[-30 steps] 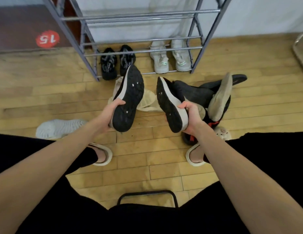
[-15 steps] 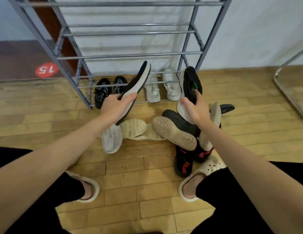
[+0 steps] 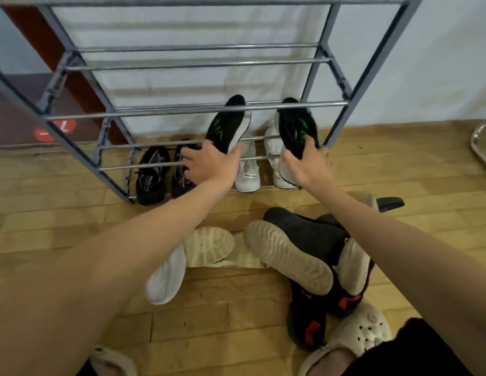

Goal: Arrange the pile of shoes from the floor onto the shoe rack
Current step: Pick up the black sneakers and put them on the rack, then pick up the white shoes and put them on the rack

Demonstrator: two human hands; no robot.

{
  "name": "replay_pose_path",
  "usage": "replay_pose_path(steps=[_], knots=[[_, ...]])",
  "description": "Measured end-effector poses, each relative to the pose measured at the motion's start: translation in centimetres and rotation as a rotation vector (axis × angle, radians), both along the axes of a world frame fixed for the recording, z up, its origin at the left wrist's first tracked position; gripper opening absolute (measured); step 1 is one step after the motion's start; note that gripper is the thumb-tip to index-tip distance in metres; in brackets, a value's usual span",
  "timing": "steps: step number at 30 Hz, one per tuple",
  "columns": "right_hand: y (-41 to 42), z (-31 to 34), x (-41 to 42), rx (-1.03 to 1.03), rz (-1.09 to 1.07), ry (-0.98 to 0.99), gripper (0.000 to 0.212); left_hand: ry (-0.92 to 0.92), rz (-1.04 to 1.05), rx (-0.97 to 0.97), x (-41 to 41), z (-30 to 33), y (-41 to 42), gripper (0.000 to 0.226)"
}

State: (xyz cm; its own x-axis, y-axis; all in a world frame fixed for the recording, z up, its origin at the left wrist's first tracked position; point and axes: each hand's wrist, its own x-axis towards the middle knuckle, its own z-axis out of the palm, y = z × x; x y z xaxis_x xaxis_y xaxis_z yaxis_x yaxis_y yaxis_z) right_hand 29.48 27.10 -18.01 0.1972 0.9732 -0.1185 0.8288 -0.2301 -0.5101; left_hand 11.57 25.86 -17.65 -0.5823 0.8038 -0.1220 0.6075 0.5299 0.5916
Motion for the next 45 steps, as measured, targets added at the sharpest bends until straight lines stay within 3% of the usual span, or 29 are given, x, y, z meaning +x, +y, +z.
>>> replay_pose_path(steps=[5,13,19,26,34,38,41,45], knots=[[5.4,-1.6,-0.8,0.001,0.024,-0.120,0.068,0.077,0.015,0.053,1.8,-2.9,4.6,0.068],[8.0,-4.6,-0.8,0.017,0.094,-0.255,0.077,0.274,-0.117,0.131,1.8,-6.1,6.6,0.063],[5.0,-5.1,-0.6,0.050,0.151,-0.308,0.072,0.197,-0.342,0.109,-0.5,-5.6,5.3,0.072],[-3.1,-5.6,-1.5,0.074,0.327,-0.408,0.074,0.234,-0.639,0.067,-3.3,-4.7,-1.1,0.068],[-13.5,-9.1,-2.0,-0.206,0.401,-0.344,0.073,0.032,-0.516,-0.011,-7.4,-7.9,-15.1,0.048],[-16.6,-10.4,-2.2,-0.266,0.373,-0.280,0.069,0.081,-0.498,-0.053,-9.8,-9.3,-19.5,0.043],[-17.7,-11.1,-2.5,-0.272,0.384,-0.280,0.074,0.127,-0.458,-0.129,-11.8,-10.5,-20.8,0.058],[-19.3,-12.0,-3.9,-0.328,0.434,-0.276,0.075,0.049,-0.218,-0.404,-13.2,-12.3,-20.6,0.106]])
